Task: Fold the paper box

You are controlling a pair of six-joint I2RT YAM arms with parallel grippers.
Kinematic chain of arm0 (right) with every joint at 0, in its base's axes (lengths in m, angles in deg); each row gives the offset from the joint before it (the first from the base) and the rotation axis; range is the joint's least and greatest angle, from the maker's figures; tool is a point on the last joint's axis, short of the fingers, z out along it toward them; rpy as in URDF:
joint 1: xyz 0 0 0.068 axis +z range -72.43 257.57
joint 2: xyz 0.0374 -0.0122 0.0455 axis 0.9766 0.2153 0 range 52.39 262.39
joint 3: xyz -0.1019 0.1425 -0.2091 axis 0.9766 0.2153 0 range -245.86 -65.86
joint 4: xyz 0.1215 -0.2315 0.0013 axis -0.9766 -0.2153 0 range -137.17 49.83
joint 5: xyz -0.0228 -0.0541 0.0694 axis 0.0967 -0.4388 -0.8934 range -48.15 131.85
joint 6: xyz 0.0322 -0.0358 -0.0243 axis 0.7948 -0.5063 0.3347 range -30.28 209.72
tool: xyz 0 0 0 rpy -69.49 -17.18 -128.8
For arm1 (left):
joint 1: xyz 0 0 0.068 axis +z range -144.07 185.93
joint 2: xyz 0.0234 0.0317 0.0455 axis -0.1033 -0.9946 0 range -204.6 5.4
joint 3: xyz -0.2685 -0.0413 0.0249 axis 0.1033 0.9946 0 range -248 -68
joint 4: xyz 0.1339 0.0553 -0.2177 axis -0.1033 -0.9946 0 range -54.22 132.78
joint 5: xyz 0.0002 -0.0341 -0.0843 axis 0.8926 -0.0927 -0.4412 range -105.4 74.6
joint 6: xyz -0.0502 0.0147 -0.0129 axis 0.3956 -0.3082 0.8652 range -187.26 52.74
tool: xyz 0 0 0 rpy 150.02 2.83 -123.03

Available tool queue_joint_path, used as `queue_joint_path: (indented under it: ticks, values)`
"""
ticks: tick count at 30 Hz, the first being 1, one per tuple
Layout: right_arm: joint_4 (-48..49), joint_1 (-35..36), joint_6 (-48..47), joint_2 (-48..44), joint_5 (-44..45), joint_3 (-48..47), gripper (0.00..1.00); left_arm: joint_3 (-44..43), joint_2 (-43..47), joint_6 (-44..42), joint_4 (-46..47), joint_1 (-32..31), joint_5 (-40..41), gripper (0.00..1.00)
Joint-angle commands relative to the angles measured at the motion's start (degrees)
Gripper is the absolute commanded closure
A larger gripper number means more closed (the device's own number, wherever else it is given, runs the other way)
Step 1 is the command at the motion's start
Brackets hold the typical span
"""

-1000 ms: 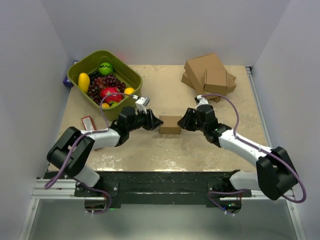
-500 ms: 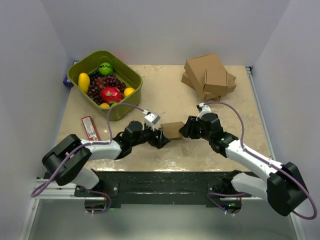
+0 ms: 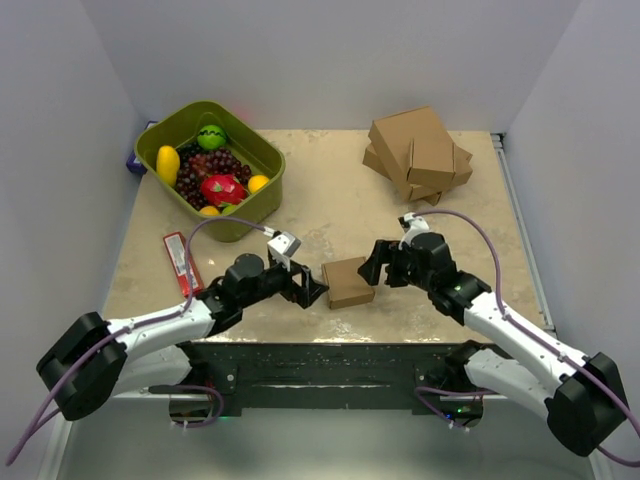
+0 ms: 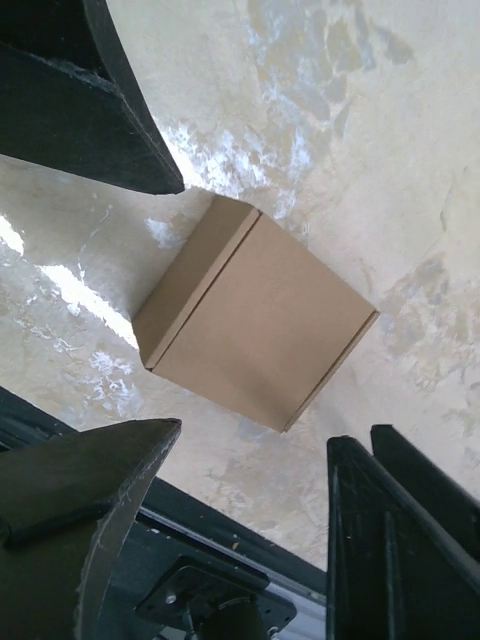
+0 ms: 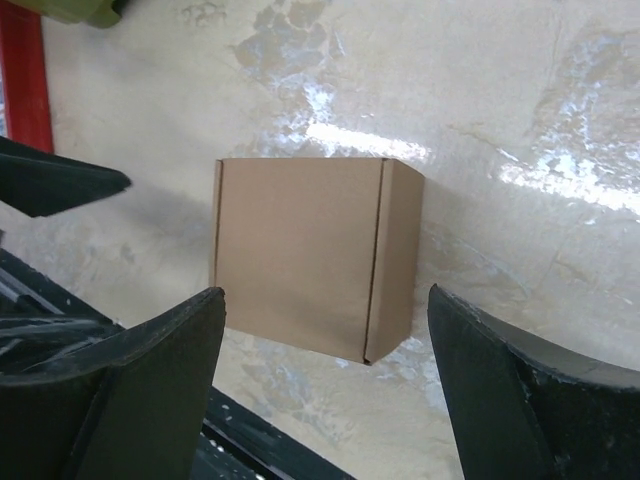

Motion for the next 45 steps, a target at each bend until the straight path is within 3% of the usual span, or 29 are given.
queue_joint_path:
  ticks: [1,3,8,12,17,21,24,28,32,45]
  values:
    - [-1.62,0.05,-2.08,1.32,3.40,-3.94,0.14,-3.56,1.87,-2.74,-5.79,0.08,8.65,0.00]
    - [-0.40,0.05,-2.35,3.52,3.59,-5.36,0.13,-6.63,0.38,-2.83,-6.16,0.08,12.61,0.00]
    - [3.65,0.05,-4.62,11.67,6.57,-12.03,0.08,-14.97,-7.08,-2.84,-5.11,2.62,13.06,0.00]
    - [3.39,-0.99,-8.31,15.56,9.13,-17.48,0.01,-19.03,-9.65,0.15,-3.17,10.60,8.76,0.00]
    - [2.95,-6.17,-10.96,15.13,8.16,-20.39,0.01,-24.83,-5.80,-2.48,-10.44,15.36,9.54,0.00]
    - [2.42,-14.51,-12.80,11.36,5.00,-20.48,0.01,-25.54,-1.13,-3.27,-14.84,24.66,4.19,0.00]
    - [0.76,-18.56,-13.86,8.10,4.73,-20.39,0.01,-26.33,3.70,-6.94,-20.64,27.58,4.18,0.00]
    - [-1.44,-20.33,-14.74,4.06,5.78,-19.87,0.01,-28.00,8.97,-10.91,-28.46,27.85,6.28,0.00]
    - [0.05,-20.34,-13.69,-1.12,6.49,-18.11,0.01,-27.74,11.79,-11.36,-30.58,27.85,6.99,0.00]
    - [0.58,-20.34,-13.24,-1.13,6.93,-17.23,0.01,-27.92,10.04,-11.36,-32.26,27.85,8.40,0.00]
